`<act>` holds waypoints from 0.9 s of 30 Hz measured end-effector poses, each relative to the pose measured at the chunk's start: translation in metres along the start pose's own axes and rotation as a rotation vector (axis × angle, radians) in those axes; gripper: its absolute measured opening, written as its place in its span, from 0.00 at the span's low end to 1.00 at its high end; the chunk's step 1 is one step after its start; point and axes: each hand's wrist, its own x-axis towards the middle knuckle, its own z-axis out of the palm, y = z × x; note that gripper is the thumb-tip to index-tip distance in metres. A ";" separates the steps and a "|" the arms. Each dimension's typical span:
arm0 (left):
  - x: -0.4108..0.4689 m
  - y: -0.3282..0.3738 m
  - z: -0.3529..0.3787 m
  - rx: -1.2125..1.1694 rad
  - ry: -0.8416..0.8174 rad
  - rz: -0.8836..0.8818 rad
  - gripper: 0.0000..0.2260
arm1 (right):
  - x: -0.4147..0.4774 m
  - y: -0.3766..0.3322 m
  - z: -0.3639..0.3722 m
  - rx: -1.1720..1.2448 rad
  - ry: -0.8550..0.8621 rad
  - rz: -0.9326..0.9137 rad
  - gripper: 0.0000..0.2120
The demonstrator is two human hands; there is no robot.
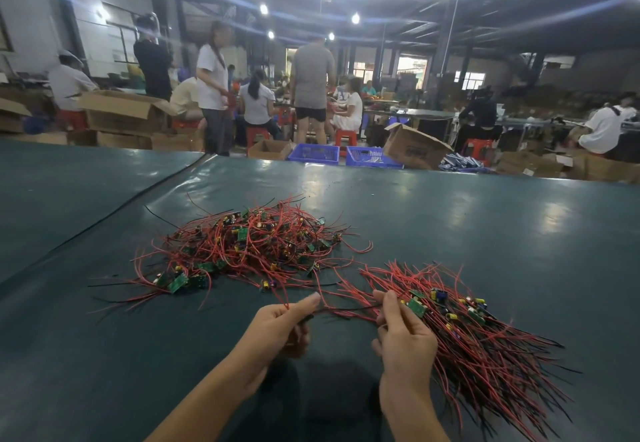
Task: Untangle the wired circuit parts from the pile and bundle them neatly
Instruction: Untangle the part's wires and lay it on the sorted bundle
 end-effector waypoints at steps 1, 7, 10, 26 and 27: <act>0.001 0.000 -0.001 -0.081 0.030 -0.023 0.19 | -0.002 0.000 0.001 0.018 -0.025 -0.020 0.13; 0.005 0.000 -0.006 -0.436 0.138 -0.072 0.15 | -0.012 -0.007 0.006 0.072 -0.333 -0.060 0.16; 0.008 0.000 -0.013 -0.559 0.156 -0.039 0.17 | -0.017 -0.004 0.007 0.060 -0.391 -0.028 0.27; -0.011 0.001 0.012 -0.155 -0.226 -0.207 0.27 | -0.021 0.003 0.015 -0.276 -0.478 -0.020 0.14; -0.012 0.002 0.013 -0.154 -0.218 -0.198 0.27 | -0.020 0.004 0.014 -0.290 -0.448 -0.030 0.16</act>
